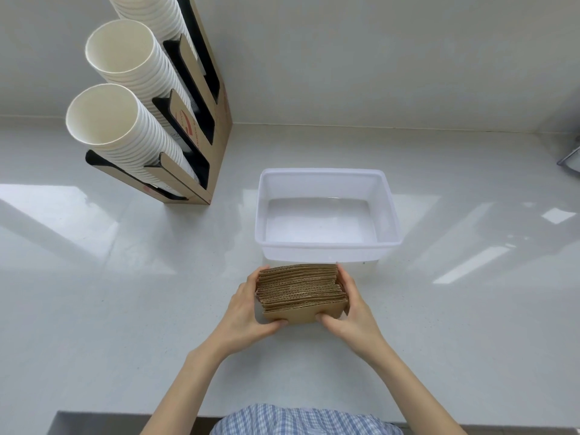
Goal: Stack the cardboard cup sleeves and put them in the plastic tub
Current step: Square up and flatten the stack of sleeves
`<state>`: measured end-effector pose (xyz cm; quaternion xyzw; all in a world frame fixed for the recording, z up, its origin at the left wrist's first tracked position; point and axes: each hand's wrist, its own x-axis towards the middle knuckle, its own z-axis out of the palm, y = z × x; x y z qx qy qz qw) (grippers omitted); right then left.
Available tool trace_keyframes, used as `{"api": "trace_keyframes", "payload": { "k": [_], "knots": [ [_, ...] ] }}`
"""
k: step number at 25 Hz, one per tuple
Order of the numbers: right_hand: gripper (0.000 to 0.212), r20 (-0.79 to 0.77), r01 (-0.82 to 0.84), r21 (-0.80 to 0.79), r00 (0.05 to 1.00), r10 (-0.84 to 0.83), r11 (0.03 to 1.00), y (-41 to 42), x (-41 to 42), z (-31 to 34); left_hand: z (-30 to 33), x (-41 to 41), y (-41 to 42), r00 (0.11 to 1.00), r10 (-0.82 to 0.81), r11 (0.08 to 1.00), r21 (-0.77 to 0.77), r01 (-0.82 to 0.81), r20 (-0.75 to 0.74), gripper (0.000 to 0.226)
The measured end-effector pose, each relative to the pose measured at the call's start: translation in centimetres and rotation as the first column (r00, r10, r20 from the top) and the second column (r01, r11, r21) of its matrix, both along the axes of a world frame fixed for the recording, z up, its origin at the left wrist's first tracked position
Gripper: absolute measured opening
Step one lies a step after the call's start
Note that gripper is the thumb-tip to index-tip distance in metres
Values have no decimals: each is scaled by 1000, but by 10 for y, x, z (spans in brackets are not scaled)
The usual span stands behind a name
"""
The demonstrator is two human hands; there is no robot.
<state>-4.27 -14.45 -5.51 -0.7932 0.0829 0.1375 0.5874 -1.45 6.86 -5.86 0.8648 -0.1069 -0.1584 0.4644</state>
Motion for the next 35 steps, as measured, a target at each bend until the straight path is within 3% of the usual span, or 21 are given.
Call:
{"api": "trace_keyframes", "payload": {
  "k": [4, 6, 14, 19, 24, 26, 30, 35],
  "knots": [
    [97, -21, -128, -94, 992, 126, 987, -3, 2, 2, 0, 1, -5, 1000, -23, 997, 74, 21, 20, 86],
    [99, -43, -186, -92, 982, 183, 978, -3, 2, 2, -3, 2, -10, 1000, -2, 992, 123, -1, 23, 97],
    [93, 5, -161, -95, 987, 162, 982, -2, 0, 2, -15, 5, -9, 1000, 9, 983, 182, -10, 4, 115],
    [83, 45, -169, -147, 983, 177, 975, -8, 2, 2, -12, 4, -9, 999, 27, 986, 165, -32, 32, 96],
    [75, 7, -161, -114, 987, 163, 980, -10, 3, 6, -2, 5, -9, 997, 51, 991, 126, -43, -60, 96],
    [70, -20, -150, -66, 989, 149, 987, -12, 2, 10, 5, 5, -6, 986, 38, 997, 72, -27, -160, 88],
    [68, -88, -128, 77, 987, 135, 989, -11, 3, 25, 25, 0, -2, 938, -61, 966, -258, -31, -340, 65],
    [72, -115, -84, 215, 987, 111, 973, -3, 8, 46, 40, -3, -8, 943, 22, 882, -438, -175, -333, 65]
  ]
}}
